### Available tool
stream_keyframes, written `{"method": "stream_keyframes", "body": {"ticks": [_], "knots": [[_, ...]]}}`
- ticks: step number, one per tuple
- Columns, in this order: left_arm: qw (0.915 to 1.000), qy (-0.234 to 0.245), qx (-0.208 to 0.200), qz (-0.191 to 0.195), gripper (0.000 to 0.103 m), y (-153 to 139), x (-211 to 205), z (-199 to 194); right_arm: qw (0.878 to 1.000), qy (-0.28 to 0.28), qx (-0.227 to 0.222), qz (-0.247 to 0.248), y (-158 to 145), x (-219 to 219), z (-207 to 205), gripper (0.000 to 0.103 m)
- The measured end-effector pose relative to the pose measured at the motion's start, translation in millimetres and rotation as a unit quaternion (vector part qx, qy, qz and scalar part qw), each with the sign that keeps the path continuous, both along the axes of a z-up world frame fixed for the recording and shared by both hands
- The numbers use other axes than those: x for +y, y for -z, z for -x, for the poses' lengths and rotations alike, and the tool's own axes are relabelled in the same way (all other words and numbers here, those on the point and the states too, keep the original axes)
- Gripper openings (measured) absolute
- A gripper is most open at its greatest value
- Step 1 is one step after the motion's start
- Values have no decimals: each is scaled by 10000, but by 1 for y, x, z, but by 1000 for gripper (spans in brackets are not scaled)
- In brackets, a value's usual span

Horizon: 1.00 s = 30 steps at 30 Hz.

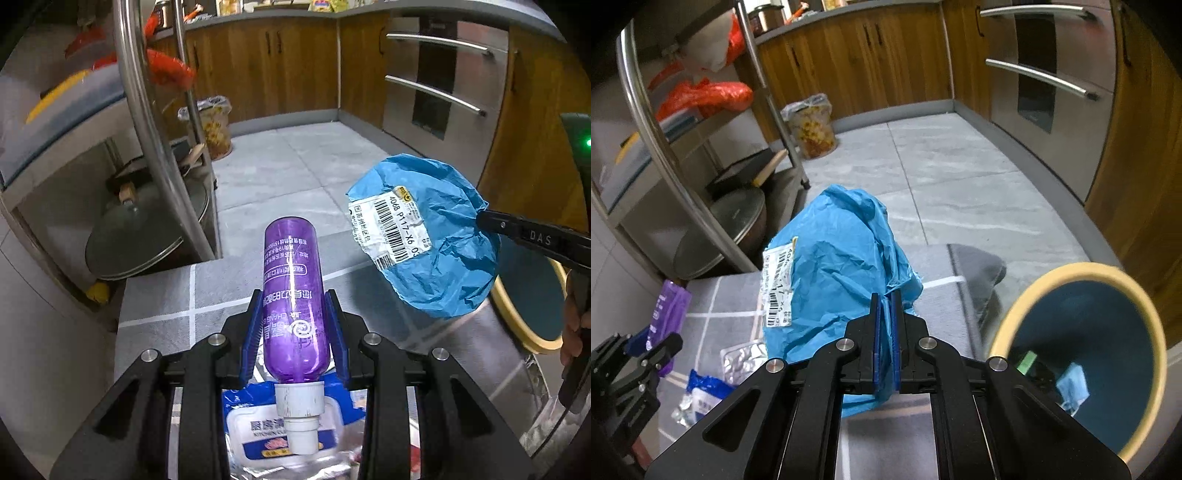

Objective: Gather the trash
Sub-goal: 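Carry the purple bottle and blue mailer bag over the blue bin with both tools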

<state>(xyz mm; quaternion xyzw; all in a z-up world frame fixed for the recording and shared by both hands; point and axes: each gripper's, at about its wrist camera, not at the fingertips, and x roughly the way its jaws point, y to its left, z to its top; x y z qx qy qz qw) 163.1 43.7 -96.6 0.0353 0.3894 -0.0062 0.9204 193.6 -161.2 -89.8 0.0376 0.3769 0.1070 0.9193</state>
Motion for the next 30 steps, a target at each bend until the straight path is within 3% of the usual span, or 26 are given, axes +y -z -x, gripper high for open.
{"method": "stream_keyframes", "body": {"ticks": [13,30], "knots": [[9990,261,-368,35,32,-37,-35,27,9992,243,-302,-17,-39,-45,48,6],[9943,796,-638,296,32,-60,-87,49,9931,1102,-399,15,-50,-138,93,6]]}}
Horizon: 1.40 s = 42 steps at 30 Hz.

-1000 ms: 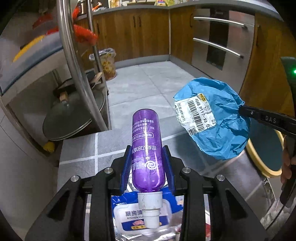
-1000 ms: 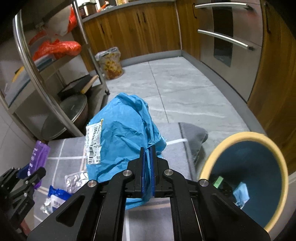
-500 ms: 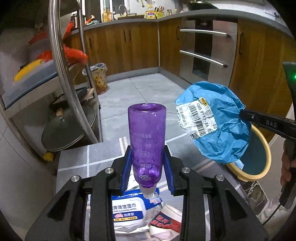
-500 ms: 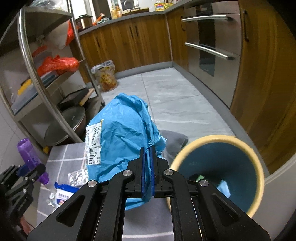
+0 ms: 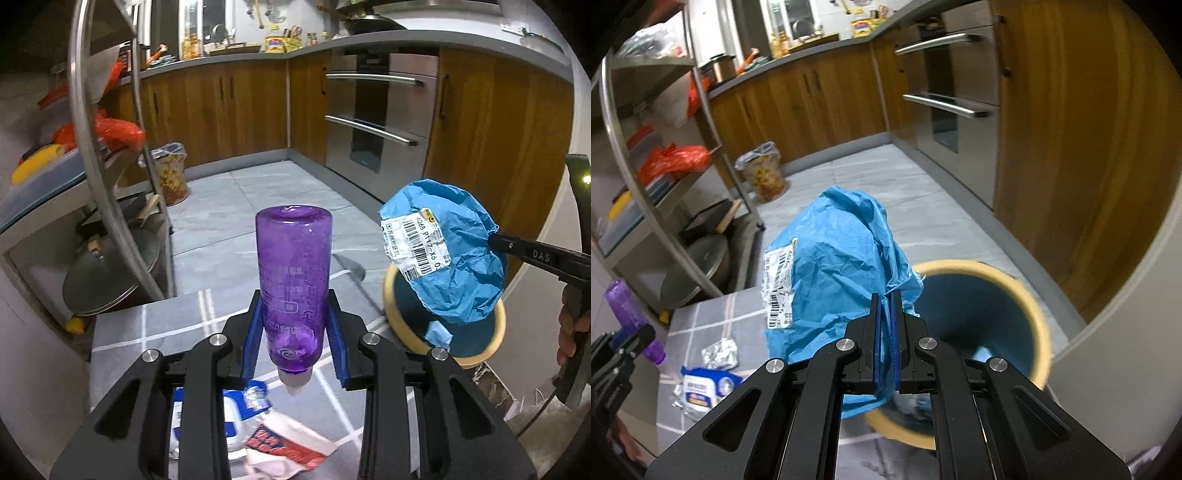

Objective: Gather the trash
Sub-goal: 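Carry the purple bottle and blue mailer bag over the blue bin with both tools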

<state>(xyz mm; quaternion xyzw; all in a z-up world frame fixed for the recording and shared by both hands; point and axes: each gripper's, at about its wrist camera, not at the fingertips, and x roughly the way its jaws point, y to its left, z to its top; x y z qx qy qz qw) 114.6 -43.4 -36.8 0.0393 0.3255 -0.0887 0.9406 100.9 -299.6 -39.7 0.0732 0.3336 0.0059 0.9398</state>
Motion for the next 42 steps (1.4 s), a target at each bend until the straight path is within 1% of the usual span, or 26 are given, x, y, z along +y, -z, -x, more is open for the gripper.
{"method": "stream_keyframes", "body": {"ticks": [7,12,20,26,29,35,42], "knots": [[9994,340,-25,17,32,0,-34,-6,9992,393,70,-52,6,-37,5,6],[9982,599,-23,11,32,1,-59,-11,9986,527,75,18,9,-51,8,6],[9950,999,65,6,32,12,-101,-22,9968,762,231,90,23,-79,6,6],[9909,1334,198,-42,32,27,-134,-31,9950,891,401,208,36,-93,0,6],[9882,1506,238,-175,32,36,-150,-35,9936,953,522,296,45,-97,-3,6],[9839,1711,424,-297,32,57,-174,-44,9902,985,800,574,61,-99,-12,6],[9804,1787,666,-503,32,84,-190,-54,9886,849,1143,485,77,-99,-23,6]]}}
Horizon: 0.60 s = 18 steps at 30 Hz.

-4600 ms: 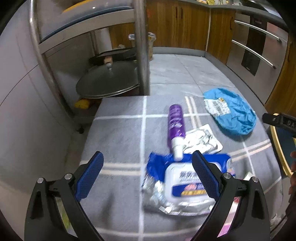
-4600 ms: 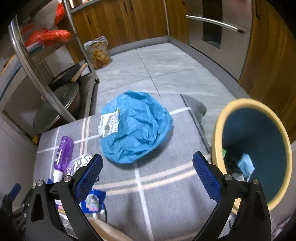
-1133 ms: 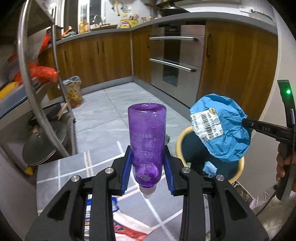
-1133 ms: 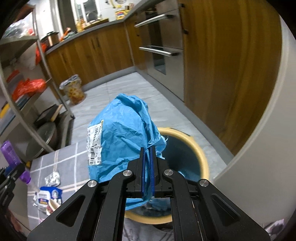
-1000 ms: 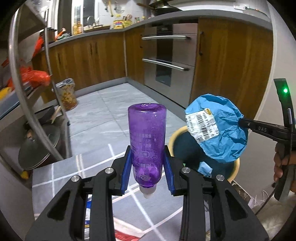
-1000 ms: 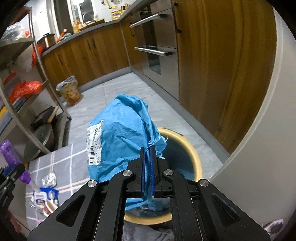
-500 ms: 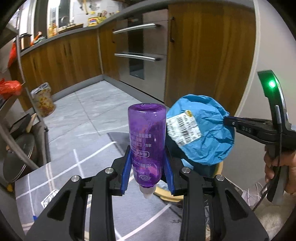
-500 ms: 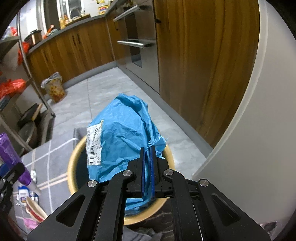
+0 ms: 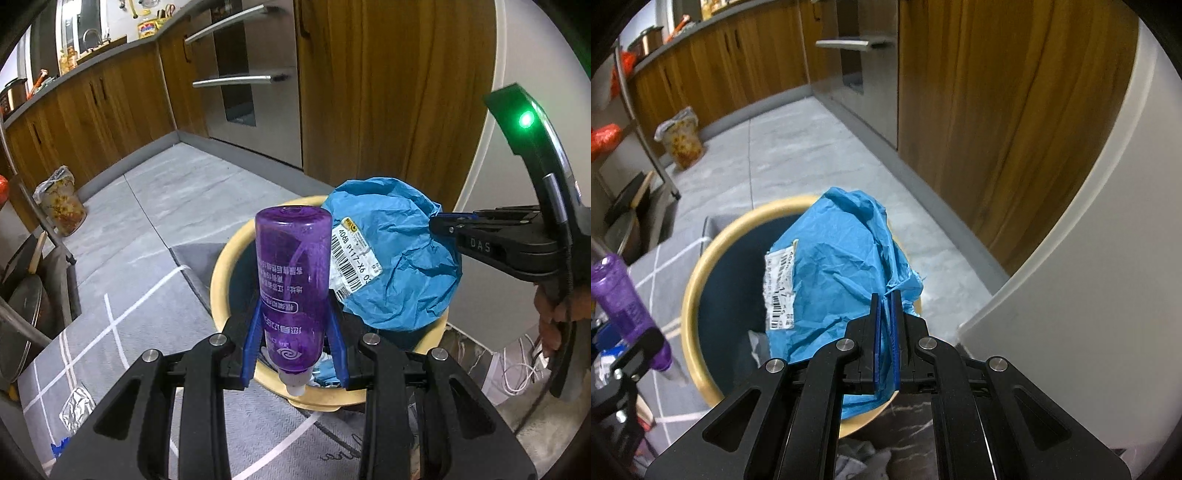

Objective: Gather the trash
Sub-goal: 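Carry the purple bottle and blue mailer bag over the blue bin with both tools, then open both tools to drop the bottle and mailer bag into the bin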

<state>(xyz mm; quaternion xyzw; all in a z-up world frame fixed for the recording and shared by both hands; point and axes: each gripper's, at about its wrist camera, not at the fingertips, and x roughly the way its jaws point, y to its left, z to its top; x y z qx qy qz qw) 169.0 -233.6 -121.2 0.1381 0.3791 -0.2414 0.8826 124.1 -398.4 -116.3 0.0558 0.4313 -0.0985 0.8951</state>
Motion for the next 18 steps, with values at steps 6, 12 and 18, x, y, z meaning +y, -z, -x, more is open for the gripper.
{"method": "stream_keyframes", "body": {"ticks": [6,12,18], "knots": [[9999,29,4,-134,32,12,-9,-7,9999,-64,132,-13,6,1,-2,6],[10000,55,23,-64,32,16,-13,-13,9996,53,234,-157,11,-4,-3,6],[10000,62,-13,42,34,15,-13,-14,9996,49,193,-189,11,-3,-3,6]]}}
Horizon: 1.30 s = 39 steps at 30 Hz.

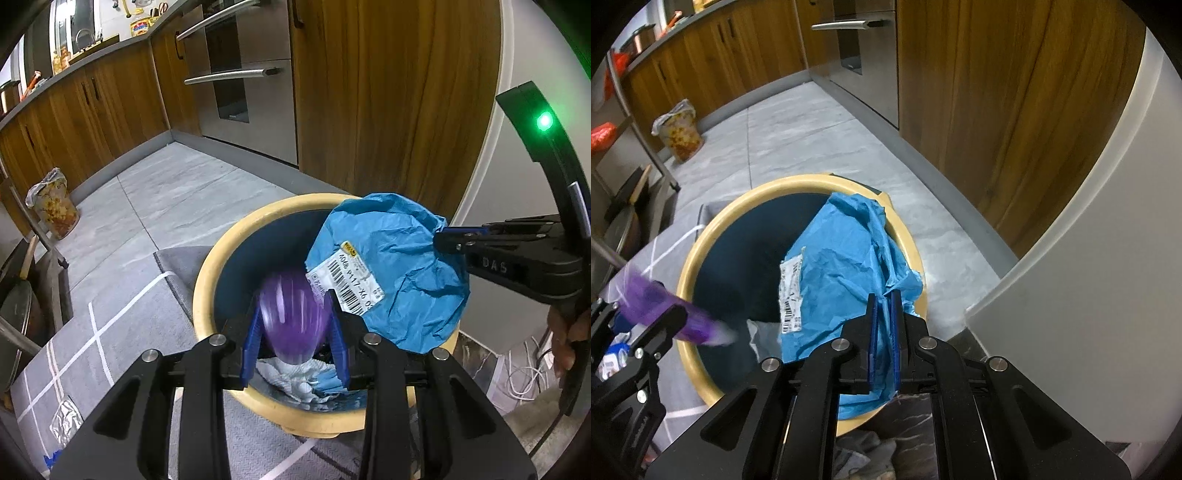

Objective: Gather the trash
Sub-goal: 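Open both tools to drop the bottle and mailer bag into the bin, then move both tools back over the wipes pack and paper cup on the mat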

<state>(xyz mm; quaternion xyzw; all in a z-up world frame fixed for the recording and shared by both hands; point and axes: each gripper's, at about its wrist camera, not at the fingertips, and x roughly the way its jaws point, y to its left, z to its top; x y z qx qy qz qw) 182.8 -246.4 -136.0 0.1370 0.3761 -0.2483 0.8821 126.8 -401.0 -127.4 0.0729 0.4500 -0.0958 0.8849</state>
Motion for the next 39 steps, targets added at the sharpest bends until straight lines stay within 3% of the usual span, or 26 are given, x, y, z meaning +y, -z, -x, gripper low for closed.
{"method": "stream_keyframes", "body": {"ticks": [1,3,10,14,16,18,20,22,24,26,31,39], "knots": [[10000,-2,-31,-8,35,-1,0,1,10000,-7,-8,-11,0,0,0,6],[9999,-22,-102,-30,51,-1,1,3,10000,-23,-37,-28,-1,1,-1,9],[9995,-195,-240,-48,62,-6,4,6,9999,-94,-64,-82,0,3,0,13],[9994,-247,-246,-73,64,-8,8,7,9998,-88,-107,-147,-2,4,1,39],[9992,-280,-280,-85,66,-10,11,9,9998,-78,-130,-140,-4,5,1,44],[9990,-337,-293,-63,69,-12,16,10,9997,-48,-188,-128,-7,6,3,60],[9987,-401,-310,-26,71,-15,21,9,9996,-16,-242,-138,-10,7,4,65],[9983,-476,-327,-1,75,-18,26,10,9994,-1,-284,-176,-13,8,6,72],[9976,-569,-407,1,86,-22,33,13,9992,47,-342,-197,-16,8,8,87],[9959,-725,-543,23,92,-27,43,17,9990,108,-391,-212,-19,9,10,93],[9923,-1059,-607,229,94,-40,70,21,9982,162,-504,-293,-27,13,15,94],[9878,-1350,-741,234,96,-56,100,37,9976,-32,-650,-250,-40,32,25,95]]}}
